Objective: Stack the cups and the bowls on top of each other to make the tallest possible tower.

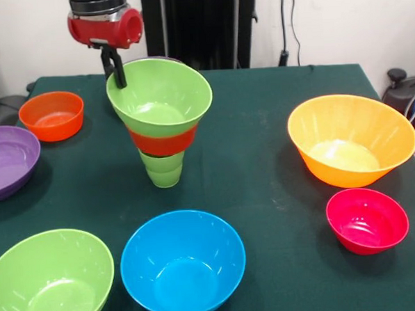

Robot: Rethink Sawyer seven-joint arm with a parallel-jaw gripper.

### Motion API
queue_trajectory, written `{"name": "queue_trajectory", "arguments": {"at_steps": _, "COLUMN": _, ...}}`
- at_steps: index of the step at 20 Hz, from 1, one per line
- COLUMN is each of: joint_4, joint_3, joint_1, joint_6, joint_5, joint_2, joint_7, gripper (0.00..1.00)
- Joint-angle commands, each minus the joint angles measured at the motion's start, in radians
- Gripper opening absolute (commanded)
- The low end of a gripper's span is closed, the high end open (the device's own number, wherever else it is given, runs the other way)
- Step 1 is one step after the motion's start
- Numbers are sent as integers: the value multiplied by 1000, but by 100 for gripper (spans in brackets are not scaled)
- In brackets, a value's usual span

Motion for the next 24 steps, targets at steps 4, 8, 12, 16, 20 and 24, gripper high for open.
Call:
{"name": "queue_trajectory", "arguments": {"at_steps": 4, "joint_4": -149, "joint_3": 42, "joint_1": -1, "joint_6": 100, "joint_5": -32, "joint_2": 62, "joint_7": -261, "gripper": 0}}
{"name": "queue_trajectory", "arguments": {"at_steps": 8, "joint_4": -190, "joint_3": 58, "joint_1": -1, "joint_6": 146, "joint_5": -24, "joint_2": 80, "joint_7": -304, "gripper": 0}}
{"name": "queue_trajectory", "arguments": {"at_steps": 12, "joint_4": -205, "joint_3": 62, "joint_1": 1, "joint_6": 163, "joint_5": -21, "joint_2": 85, "joint_7": -305, "gripper": 0}}
{"name": "queue_trajectory", "arguments": {"at_steps": 16, "joint_4": -155, "joint_3": 23, "joint_1": 24, "joint_6": 129, "joint_5": -12, "joint_2": 50, "joint_7": -188, "gripper": 0}}
{"name": "queue_trajectory", "arguments": {"at_steps": 20, "joint_4": -44, "joint_3": -25, "joint_1": 50, "joint_6": 70, "joint_5": 18, "joint_2": -4, "joint_7": -35, "gripper": 0}}
{"name": "queue_trajectory", "arguments": {"at_steps": 24, "joint_4": 54, "joint_3": -75, "joint_1": 78, "joint_6": 54, "joint_5": 87, "joint_2": -48, "joint_7": 96, "gripper": 0}}
